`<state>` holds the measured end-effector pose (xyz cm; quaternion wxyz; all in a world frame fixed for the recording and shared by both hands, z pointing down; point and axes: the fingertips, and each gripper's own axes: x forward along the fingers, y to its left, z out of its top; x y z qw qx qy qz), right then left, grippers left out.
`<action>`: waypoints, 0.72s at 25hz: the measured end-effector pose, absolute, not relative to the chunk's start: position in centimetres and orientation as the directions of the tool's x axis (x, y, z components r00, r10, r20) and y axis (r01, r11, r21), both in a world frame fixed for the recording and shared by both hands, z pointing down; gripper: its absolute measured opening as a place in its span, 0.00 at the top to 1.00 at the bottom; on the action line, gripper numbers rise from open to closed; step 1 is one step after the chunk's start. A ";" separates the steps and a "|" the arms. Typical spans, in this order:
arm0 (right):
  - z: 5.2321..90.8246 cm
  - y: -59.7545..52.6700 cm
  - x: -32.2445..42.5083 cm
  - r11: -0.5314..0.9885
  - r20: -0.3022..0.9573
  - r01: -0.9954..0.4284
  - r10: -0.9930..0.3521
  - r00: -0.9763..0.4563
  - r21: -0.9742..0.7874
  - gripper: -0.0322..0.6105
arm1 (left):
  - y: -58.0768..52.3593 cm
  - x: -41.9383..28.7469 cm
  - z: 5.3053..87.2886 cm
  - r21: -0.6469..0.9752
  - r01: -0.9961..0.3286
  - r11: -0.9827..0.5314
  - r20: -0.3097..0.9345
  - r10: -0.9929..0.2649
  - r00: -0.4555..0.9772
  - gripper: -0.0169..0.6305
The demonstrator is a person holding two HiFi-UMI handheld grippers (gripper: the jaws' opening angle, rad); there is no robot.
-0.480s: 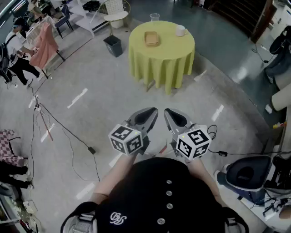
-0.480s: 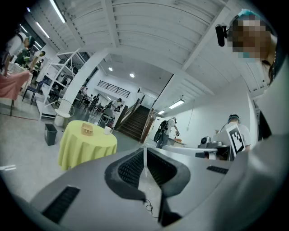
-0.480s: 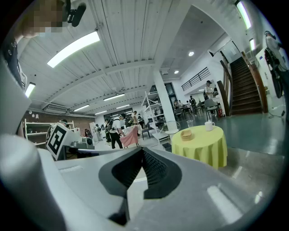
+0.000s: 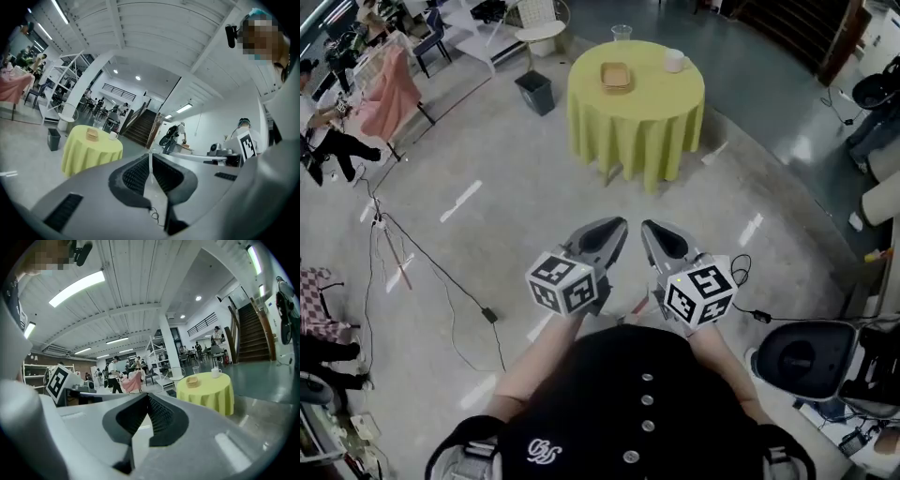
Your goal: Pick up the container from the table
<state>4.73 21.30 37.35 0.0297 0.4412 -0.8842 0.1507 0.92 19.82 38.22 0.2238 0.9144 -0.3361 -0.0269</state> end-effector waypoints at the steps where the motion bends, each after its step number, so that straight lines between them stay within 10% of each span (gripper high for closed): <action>1: 37.4 21.2 4.6 0.561 0.186 -0.791 -0.774 -0.606 -0.243 0.95 | 19.8 0.7 38.3 0.429 -0.602 -0.673 0.101 -0.627 0.773 0.93; 18: 39.8 20.9 2.1 0.491 0.167 -0.784 -0.797 -0.580 -0.379 0.95 | 18.6 -1.6 39.4 0.469 -0.558 -0.684 0.099 -0.587 0.803 0.93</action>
